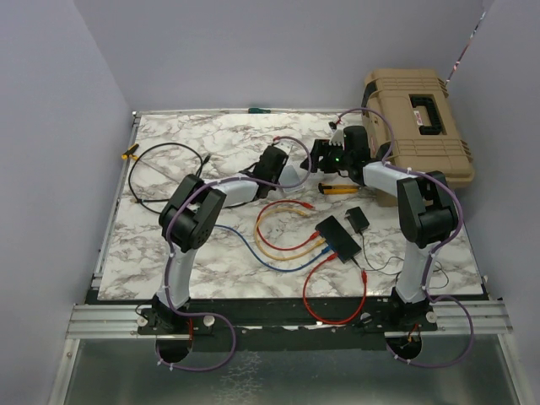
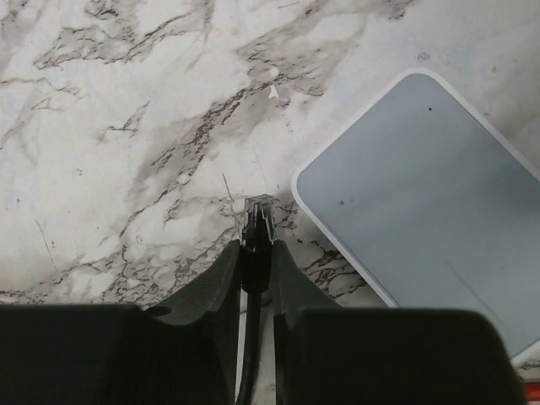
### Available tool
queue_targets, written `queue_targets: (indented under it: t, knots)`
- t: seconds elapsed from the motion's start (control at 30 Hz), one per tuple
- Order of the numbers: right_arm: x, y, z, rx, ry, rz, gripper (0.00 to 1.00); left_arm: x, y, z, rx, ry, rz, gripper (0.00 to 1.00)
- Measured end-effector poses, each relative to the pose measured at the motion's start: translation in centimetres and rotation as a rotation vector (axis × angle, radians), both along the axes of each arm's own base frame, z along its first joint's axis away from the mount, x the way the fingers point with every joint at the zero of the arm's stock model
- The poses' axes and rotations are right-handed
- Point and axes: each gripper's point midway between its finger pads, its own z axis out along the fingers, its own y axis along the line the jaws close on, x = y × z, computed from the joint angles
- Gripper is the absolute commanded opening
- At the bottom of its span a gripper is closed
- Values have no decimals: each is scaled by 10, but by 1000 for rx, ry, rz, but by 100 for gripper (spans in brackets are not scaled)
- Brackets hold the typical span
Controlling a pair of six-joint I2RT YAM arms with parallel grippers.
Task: Insert the plug into the switch port
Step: Pick up the connector from the center of the board.
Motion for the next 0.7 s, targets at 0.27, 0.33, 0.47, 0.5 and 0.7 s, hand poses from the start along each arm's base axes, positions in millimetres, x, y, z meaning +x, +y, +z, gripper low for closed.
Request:
queue_targets:
  t: [0.27, 0.33, 0.47, 0.5, 0.7]
  knots:
    - [-4, 5, -4, 17, 17, 33, 71, 11, 7, 0, -124, 44, -32, 0]
    - [-3, 7, -6, 21, 23, 41, 71, 11, 6, 0, -158, 65, -68, 0]
    - [-3, 10, -6, 32, 27, 60, 71, 10, 3, 0, -213, 96, -143, 0]
    - [-3, 11, -5, 34, 28, 63, 71, 9, 2, 0, -226, 105, -168, 0]
    - [8, 17, 1, 45, 16, 83, 71, 4, -4, 1, -270, 135, -263, 0]
